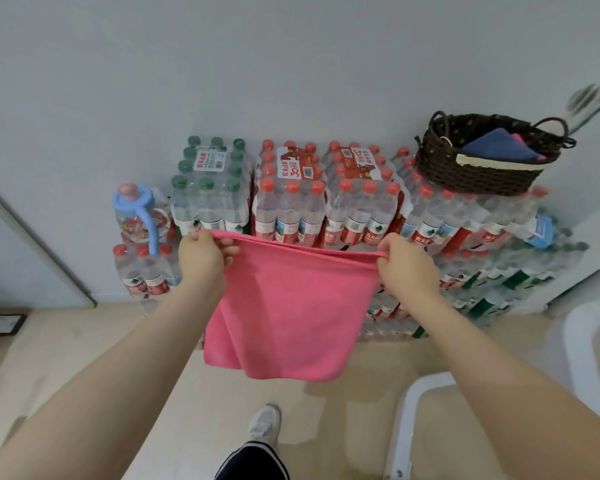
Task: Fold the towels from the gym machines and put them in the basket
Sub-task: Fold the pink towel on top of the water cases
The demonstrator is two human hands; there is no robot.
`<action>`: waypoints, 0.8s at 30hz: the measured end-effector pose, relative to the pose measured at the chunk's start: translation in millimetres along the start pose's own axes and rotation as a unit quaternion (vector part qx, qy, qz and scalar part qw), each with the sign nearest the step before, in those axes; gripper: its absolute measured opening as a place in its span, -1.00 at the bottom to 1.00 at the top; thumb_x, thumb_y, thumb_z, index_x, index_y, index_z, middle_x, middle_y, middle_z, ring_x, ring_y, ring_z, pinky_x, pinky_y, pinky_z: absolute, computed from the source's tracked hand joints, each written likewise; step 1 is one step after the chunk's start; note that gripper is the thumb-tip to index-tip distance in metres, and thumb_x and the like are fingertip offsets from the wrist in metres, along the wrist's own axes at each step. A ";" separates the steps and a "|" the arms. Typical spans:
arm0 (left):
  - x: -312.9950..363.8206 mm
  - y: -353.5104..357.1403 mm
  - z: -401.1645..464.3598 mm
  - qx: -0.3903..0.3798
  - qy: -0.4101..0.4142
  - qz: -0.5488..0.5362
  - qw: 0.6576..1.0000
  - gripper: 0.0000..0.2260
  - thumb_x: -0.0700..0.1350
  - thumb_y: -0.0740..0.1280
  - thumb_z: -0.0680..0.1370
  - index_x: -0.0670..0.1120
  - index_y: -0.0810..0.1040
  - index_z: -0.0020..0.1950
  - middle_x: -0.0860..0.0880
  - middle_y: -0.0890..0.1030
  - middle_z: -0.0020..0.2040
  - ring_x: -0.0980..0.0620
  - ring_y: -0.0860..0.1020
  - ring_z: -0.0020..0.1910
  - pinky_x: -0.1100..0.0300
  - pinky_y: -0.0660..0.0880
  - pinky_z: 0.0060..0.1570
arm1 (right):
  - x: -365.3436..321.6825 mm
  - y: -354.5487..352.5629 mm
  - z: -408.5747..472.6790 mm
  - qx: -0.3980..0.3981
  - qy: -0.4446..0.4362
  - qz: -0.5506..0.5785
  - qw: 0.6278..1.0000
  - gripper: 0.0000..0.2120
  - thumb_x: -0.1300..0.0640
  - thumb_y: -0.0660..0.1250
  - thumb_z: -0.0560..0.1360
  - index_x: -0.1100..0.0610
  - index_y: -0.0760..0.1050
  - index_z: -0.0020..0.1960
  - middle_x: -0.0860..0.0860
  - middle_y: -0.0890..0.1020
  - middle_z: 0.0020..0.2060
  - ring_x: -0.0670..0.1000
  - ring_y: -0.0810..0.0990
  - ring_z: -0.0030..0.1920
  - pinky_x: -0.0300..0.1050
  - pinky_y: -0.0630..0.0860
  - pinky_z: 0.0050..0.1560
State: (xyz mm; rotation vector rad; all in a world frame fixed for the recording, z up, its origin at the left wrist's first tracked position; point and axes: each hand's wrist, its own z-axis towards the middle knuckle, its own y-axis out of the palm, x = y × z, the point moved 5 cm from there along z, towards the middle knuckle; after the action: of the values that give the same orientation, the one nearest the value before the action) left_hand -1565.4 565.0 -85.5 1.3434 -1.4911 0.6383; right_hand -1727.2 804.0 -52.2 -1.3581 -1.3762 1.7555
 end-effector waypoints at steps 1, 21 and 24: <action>-0.7 4.9 2.6 -0.002 -0.006 0.004 1.000 -0.77 -0.24 0.00 0.59 -0.10 0.33 -0.22 -0.05 0.48 -0.38 0.20 0.42 -0.69 0.43 0.27 -0.66 | -3.4 -3.8 2.0 0.035 -0.051 -0.057 0.997 -0.87 0.20 0.16 0.54 0.14 0.45 0.03 0.06 0.58 -0.25 0.07 0.54 -0.27 -0.07 0.50 -0.33; 66.8 180.8 188.1 -0.117 -0.079 -0.034 0.989 -0.80 -0.25 0.07 0.56 -0.18 0.43 -0.18 -0.02 0.59 -0.56 0.17 0.52 -0.62 0.42 0.36 -0.65 | -42.5 -4.6 269.0 -0.016 0.249 0.605 0.757 -0.79 0.32 0.12 0.49 0.21 0.40 -0.30 -0.01 0.48 -0.71 -0.11 0.48 -0.67 -0.42 0.31 -0.66; 75.3 210.1 226.5 -0.146 -0.110 -0.001 0.983 -0.78 -0.23 0.05 0.57 -0.18 0.41 -0.20 -0.02 0.60 -0.55 0.15 0.57 -0.58 0.44 0.40 -0.62 | -53.2 -5.2 315.0 -0.047 0.241 0.579 0.778 -0.85 0.28 0.15 0.49 0.21 0.40 -0.24 0.06 0.57 -0.62 0.01 0.60 -0.43 -0.37 0.46 -0.58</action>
State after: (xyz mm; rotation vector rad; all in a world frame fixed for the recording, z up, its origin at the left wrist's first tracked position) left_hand -1827.4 387.5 -54.6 1.2152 -1.6854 0.2601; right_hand -1998.0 635.5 -33.5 -2.8122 -0.2373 1.6865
